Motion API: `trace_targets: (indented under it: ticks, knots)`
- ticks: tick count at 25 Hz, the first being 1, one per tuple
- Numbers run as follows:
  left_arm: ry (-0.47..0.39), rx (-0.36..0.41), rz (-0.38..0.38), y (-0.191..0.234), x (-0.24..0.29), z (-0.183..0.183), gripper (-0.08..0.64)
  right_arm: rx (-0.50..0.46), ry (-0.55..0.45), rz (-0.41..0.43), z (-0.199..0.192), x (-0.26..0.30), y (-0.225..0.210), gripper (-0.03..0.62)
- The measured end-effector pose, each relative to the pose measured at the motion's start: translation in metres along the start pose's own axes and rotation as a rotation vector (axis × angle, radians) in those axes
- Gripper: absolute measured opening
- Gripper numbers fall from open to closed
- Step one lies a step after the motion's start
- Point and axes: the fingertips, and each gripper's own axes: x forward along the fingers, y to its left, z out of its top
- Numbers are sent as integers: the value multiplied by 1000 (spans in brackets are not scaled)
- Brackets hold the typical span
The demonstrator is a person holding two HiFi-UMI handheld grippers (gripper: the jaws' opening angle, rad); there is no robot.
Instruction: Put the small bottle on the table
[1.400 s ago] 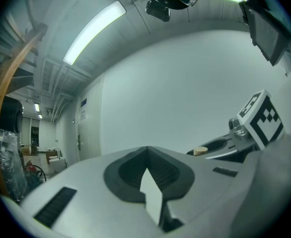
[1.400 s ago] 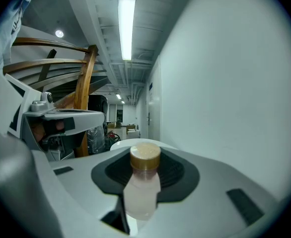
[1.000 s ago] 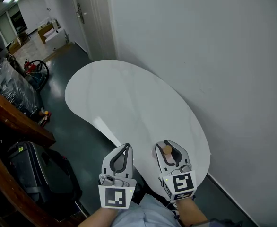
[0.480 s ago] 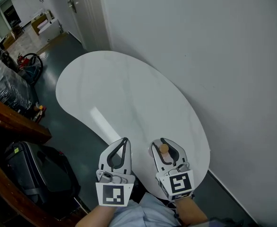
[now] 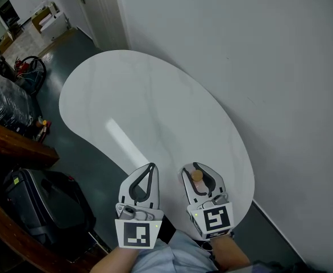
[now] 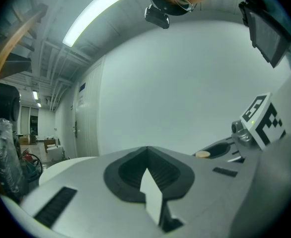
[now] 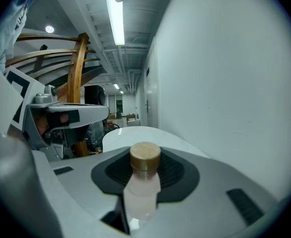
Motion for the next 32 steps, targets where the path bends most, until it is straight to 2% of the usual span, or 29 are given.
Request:
trace_targets:
  ticks: [2, 3, 5, 6, 11, 13, 14, 16, 19, 20, 21, 24, 27, 30, 32]
  knots:
    - [8, -45, 13, 2, 2, -4, 3, 7, 10, 2, -3, 3, 0, 114]
    - [16, 6, -8, 1, 3, -4, 3, 8, 14, 4, -5, 4, 0, 114]
    - [31, 175, -72, -2, 6, -3, 2, 2, 28, 5, -9, 6, 0, 114]
    - [37, 199, -82, -2, 7, -4, 3, -1, 36, 6, -11, 7, -1, 114]
    - [61, 66, -40, 2, 8, -16, 2, 13, 63, 2, -18, 11, -2, 114]
    - [68, -94, 18, 4, 8, -22, 2, 22, 65, 9, -23, 13, -1, 114]
    - [75, -102, 19, 4, 9, -24, 3, 27, 68, 11, -24, 14, -1, 114]
    - [87, -27, -13, 3, 10, -24, 2, 34, 76, 11, -26, 15, -2, 114]
    - [100, -143, 31, 6, 10, -30, 3, 24, 97, -3, -26, 17, -6, 114]
    - [107, -154, 33, 6, 11, -32, 2, 24, 102, -4, -27, 18, -6, 114]
    - [111, -145, 26, 5, 12, -33, 3, 27, 106, -2, -30, 18, -6, 114]
    - [133, -38, -28, 3, 15, -35, 2, 39, 113, 5, -37, 20, -6, 114]
    - [147, -153, 17, 4, 15, -42, 3, 47, 124, 7, -40, 22, -6, 114]
    - [154, -160, 19, 5, 16, -44, 3, 41, 107, 11, -44, 24, -6, 114]
    - [167, -157, 17, 5, 16, -47, 3, 54, 133, 5, -48, 24, -7, 114]
